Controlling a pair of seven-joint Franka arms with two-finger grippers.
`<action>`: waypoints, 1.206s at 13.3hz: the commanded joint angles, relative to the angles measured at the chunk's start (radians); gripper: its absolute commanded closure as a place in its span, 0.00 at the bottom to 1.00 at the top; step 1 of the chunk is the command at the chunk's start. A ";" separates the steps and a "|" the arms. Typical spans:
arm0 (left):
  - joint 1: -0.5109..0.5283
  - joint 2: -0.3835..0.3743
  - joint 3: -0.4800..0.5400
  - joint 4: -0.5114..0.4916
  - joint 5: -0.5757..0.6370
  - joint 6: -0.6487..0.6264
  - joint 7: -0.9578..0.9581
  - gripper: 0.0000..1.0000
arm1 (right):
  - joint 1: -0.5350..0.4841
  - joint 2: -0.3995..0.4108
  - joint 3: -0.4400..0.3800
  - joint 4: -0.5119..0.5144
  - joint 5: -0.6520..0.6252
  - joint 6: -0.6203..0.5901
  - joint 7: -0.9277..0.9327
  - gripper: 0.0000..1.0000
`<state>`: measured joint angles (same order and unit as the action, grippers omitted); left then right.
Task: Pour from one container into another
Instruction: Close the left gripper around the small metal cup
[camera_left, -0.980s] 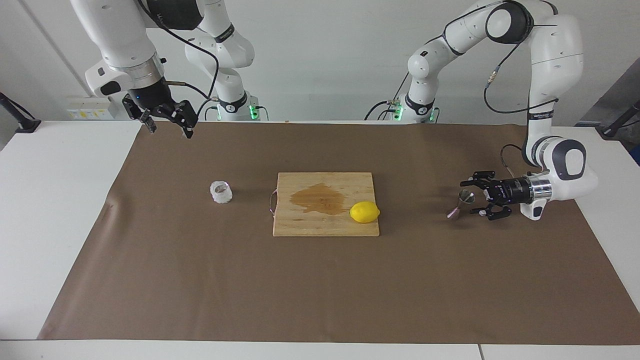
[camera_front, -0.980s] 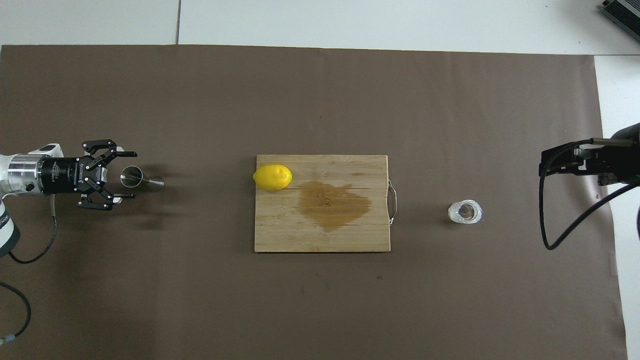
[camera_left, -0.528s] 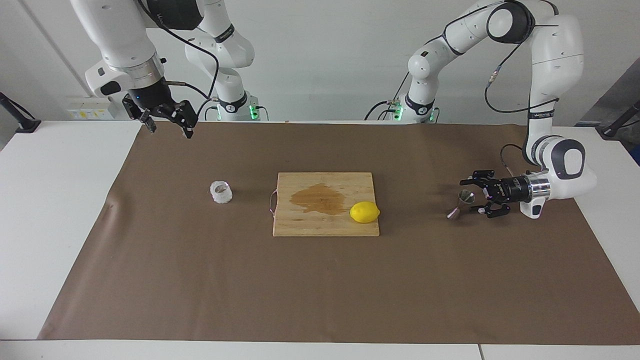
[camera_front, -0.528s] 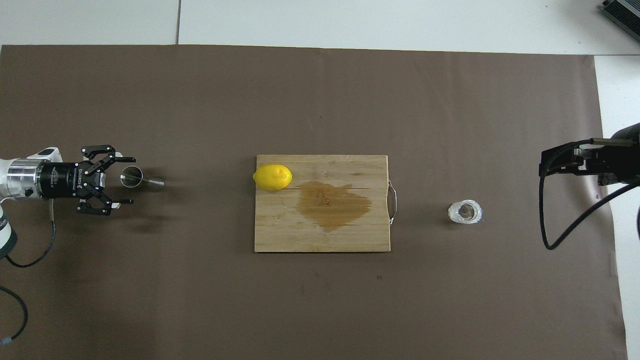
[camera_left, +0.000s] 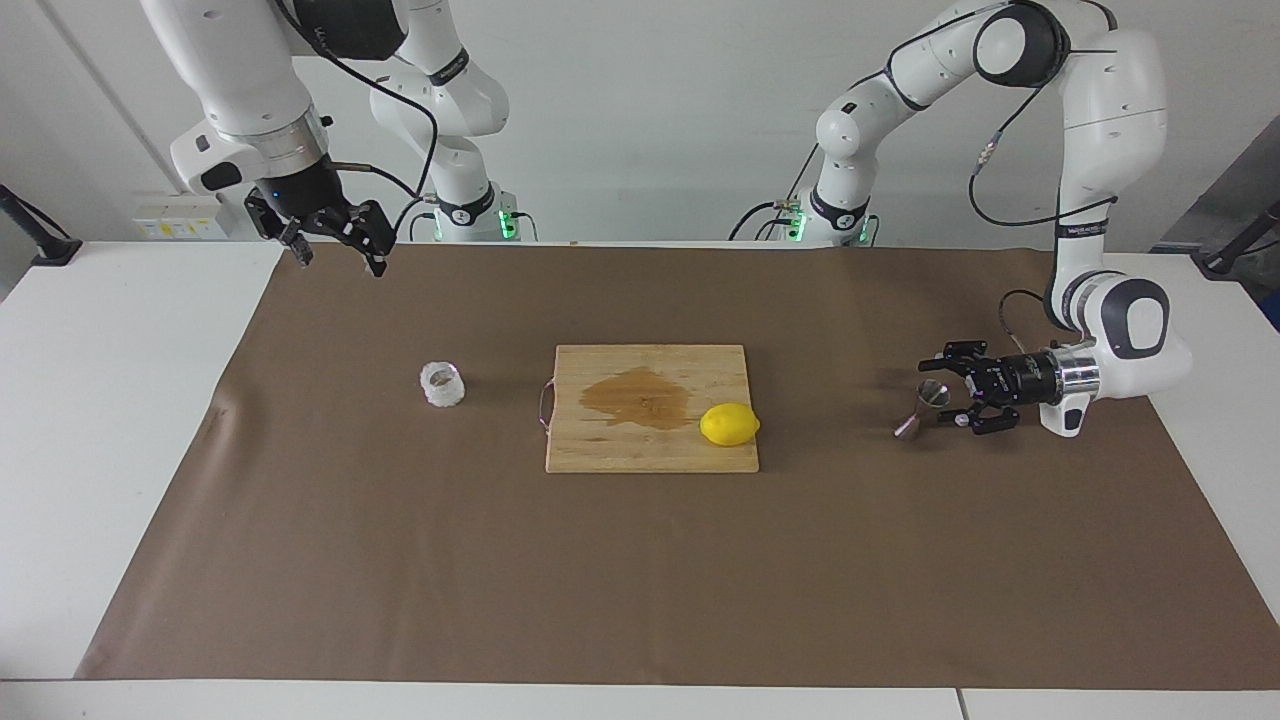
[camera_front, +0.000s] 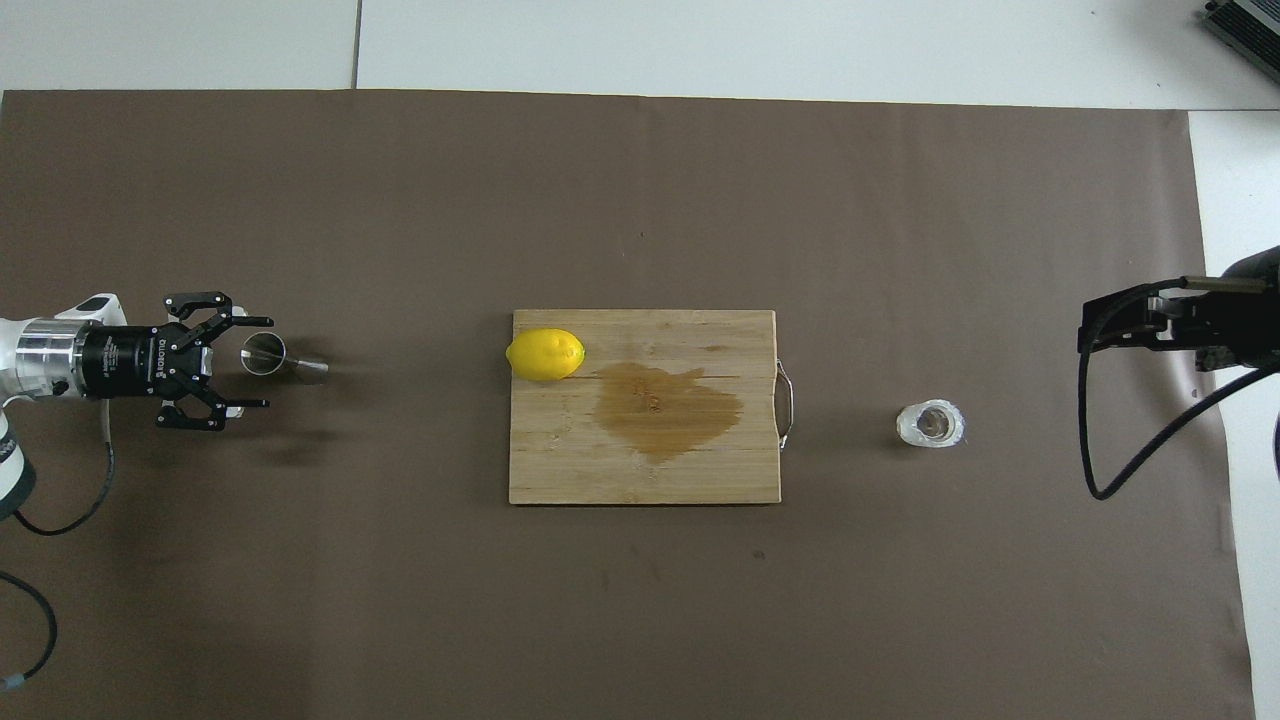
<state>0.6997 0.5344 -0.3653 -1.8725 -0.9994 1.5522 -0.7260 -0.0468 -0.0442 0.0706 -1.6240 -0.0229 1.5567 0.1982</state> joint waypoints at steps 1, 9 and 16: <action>0.020 -0.005 -0.014 -0.016 0.011 -0.003 -0.003 0.10 | -0.008 0.001 0.006 0.004 -0.005 -0.015 0.015 0.00; 0.020 -0.004 -0.015 -0.014 0.010 0.014 -0.018 0.29 | -0.008 0.001 0.006 0.004 -0.005 -0.015 0.015 0.00; 0.021 -0.004 -0.015 -0.014 0.008 0.022 -0.032 0.40 | -0.008 0.001 0.006 0.004 -0.005 -0.015 0.015 0.00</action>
<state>0.7012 0.5344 -0.3652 -1.8740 -0.9993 1.5576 -0.7418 -0.0468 -0.0442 0.0706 -1.6240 -0.0229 1.5567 0.1982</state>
